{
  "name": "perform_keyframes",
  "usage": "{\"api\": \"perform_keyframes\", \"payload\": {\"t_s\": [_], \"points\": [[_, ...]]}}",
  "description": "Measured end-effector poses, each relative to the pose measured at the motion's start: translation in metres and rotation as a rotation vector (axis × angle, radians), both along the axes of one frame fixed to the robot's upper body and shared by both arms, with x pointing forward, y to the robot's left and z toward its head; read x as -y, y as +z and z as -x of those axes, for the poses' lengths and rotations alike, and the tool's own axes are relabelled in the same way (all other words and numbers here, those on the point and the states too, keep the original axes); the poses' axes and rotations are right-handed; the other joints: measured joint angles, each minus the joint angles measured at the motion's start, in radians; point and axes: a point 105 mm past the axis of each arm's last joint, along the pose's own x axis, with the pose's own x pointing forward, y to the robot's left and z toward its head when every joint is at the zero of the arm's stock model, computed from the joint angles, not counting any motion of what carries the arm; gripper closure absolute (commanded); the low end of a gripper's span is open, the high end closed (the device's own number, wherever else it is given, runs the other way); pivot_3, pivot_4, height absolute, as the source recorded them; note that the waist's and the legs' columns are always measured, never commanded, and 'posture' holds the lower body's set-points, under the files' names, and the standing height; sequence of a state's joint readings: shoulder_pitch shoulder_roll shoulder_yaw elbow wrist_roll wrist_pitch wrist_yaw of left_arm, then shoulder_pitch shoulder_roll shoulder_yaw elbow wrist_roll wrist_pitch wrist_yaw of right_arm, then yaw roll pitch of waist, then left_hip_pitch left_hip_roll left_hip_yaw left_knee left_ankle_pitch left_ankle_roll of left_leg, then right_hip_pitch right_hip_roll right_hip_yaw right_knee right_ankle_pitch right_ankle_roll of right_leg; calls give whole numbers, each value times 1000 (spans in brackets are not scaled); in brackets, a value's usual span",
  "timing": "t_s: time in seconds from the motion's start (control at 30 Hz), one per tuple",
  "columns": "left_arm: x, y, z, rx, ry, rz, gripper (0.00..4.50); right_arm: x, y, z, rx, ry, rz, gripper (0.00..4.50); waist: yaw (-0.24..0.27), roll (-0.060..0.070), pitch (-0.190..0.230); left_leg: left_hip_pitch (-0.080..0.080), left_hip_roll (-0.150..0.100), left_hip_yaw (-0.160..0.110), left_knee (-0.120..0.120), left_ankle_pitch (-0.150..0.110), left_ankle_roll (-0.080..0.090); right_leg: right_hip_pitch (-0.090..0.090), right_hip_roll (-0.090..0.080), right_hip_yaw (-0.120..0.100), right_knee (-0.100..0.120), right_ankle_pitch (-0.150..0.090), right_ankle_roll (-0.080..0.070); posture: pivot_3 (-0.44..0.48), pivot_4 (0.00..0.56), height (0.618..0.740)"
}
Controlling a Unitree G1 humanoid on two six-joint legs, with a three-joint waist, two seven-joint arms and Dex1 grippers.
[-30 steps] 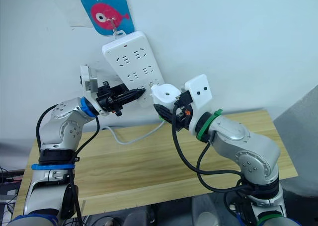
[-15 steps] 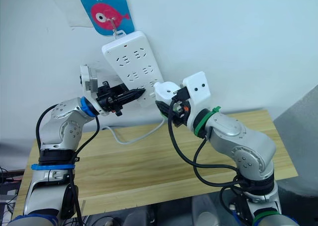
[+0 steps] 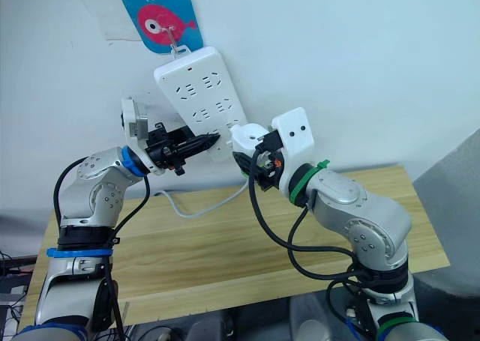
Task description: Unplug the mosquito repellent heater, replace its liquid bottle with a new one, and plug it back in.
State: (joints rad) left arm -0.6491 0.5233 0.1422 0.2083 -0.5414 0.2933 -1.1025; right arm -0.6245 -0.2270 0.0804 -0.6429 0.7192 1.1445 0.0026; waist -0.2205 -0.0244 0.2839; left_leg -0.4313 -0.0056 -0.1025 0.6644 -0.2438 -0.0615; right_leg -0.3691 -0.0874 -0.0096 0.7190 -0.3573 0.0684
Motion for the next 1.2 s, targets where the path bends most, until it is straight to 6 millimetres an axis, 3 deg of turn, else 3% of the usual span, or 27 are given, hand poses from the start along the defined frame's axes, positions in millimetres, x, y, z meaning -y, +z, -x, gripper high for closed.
{"api": "perform_keyframes", "payload": {"t_s": [1.2], "points": [[-2,1,-2,-33,56,-4,3167,-21,5,-10,-49,-11,-59,1549,8,0,0,2,0,-2,-1,7,0,-6,1,2,14,2,-3,-217,249,740]]}}
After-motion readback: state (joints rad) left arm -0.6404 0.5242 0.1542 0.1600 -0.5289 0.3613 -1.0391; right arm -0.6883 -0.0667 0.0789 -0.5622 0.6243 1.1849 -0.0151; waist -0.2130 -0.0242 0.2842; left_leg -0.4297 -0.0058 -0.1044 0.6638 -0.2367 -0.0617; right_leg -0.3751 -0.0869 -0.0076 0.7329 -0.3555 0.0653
